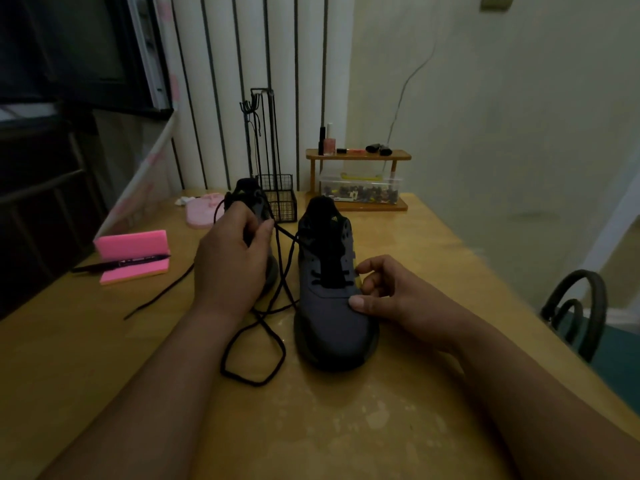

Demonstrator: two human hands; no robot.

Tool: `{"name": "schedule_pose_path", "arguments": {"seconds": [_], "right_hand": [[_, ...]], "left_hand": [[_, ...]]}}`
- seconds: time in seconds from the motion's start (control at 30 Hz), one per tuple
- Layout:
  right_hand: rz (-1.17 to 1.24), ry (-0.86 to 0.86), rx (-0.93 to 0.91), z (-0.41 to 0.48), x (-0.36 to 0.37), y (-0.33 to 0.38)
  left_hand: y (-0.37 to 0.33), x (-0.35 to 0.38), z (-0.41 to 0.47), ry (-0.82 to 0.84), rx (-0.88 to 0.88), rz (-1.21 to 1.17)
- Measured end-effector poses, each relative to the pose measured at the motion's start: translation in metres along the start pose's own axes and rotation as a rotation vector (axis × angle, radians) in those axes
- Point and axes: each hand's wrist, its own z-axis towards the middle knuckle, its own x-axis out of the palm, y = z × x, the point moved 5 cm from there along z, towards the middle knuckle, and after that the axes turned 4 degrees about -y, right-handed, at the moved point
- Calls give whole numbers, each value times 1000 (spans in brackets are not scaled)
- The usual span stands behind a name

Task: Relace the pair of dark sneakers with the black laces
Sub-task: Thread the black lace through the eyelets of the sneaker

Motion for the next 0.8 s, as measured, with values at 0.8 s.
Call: {"name": "schedule_pose_path", "arguments": {"seconds": [0.8], "right_hand": [[-28, 162, 154, -18, 26, 118]], "left_hand": [[-5, -51, 35, 245, -166, -28]]}}
